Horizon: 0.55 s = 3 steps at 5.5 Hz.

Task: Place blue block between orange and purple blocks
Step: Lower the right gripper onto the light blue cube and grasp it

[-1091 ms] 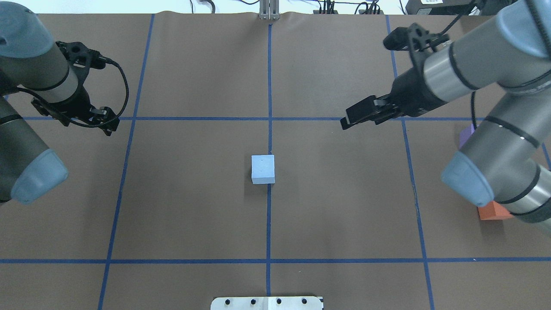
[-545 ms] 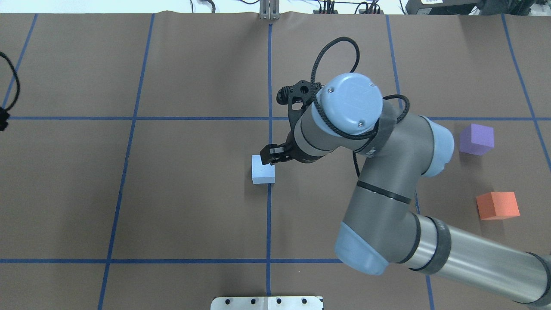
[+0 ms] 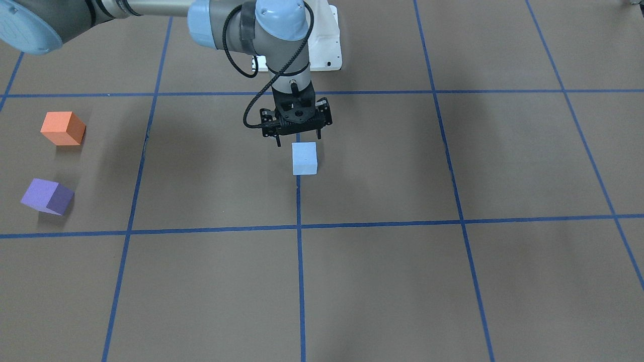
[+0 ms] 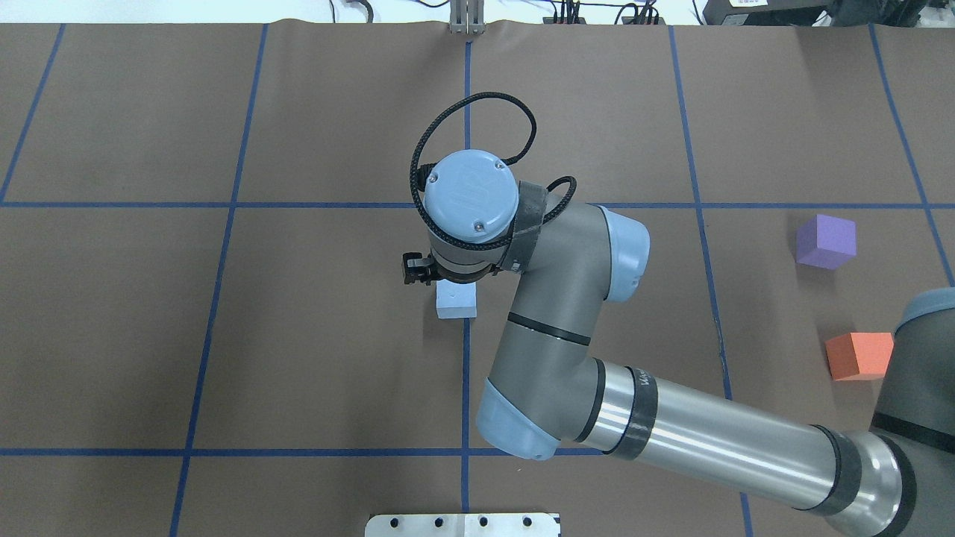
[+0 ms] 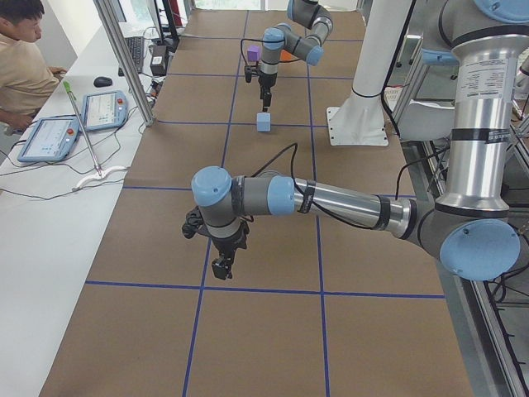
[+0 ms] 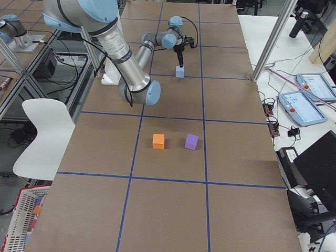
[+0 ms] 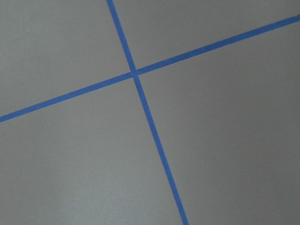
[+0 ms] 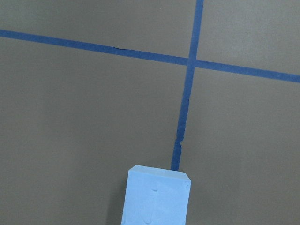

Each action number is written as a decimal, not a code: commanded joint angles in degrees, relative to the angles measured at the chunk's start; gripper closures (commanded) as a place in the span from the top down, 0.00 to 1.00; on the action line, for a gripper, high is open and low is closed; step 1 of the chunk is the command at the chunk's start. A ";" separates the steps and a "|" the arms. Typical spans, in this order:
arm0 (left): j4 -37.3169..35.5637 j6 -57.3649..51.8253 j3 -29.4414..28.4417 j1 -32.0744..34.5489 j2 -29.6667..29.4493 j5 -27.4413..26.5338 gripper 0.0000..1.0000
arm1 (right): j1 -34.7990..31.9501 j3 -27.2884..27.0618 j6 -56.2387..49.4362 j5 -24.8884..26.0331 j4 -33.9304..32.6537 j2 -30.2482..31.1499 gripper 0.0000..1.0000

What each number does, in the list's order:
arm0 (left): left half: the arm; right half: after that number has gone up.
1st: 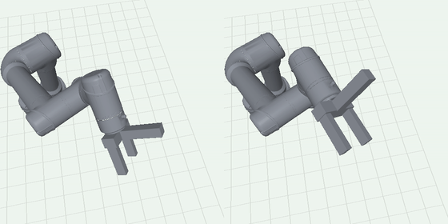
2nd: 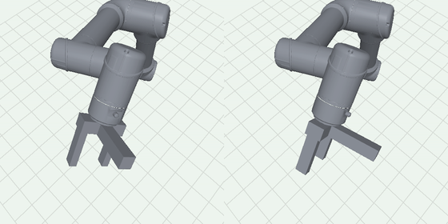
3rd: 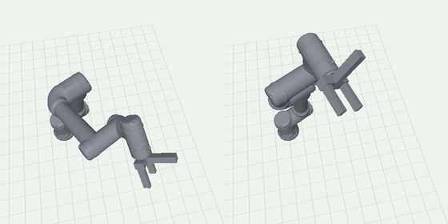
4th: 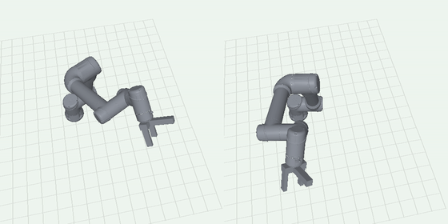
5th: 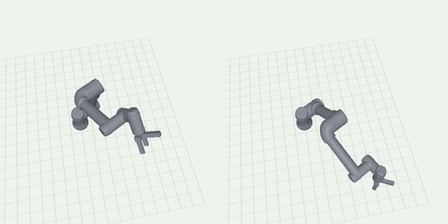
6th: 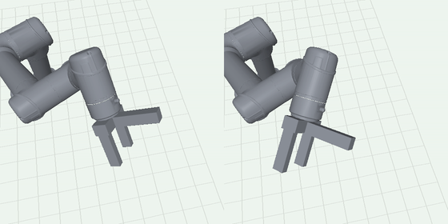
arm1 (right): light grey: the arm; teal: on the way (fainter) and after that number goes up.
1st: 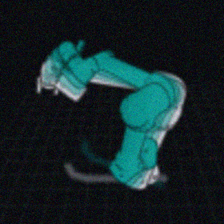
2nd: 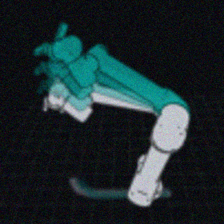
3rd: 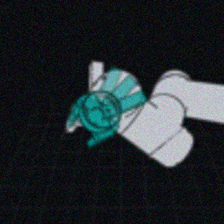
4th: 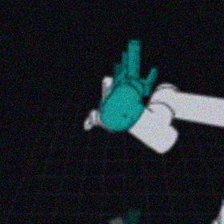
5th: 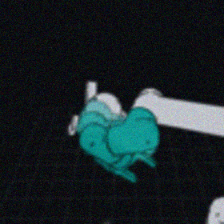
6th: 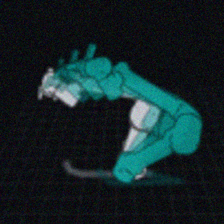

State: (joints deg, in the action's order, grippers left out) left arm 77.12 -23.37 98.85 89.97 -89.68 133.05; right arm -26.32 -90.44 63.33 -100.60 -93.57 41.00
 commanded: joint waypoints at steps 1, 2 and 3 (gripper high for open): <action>0.93 -1.68 -1.12 1.00 0.29 1.51 1.00 | 1.00 4.81 2.05 1.28 1.10 -1.79 0.99; 1.01 -1.76 -1.12 1.00 0.38 1.51 1.00 | 1.87 5.88 2.76 1.63 1.19 -1.71 0.99; 1.01 -1.85 -0.77 1.00 0.38 1.51 1.00 | 2.32 7.89 3.46 2.85 1.45 -1.80 0.99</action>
State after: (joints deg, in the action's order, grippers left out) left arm 78.10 -25.13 97.85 90.95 -89.33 134.54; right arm -24.49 -84.21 66.12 -98.64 -92.35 39.29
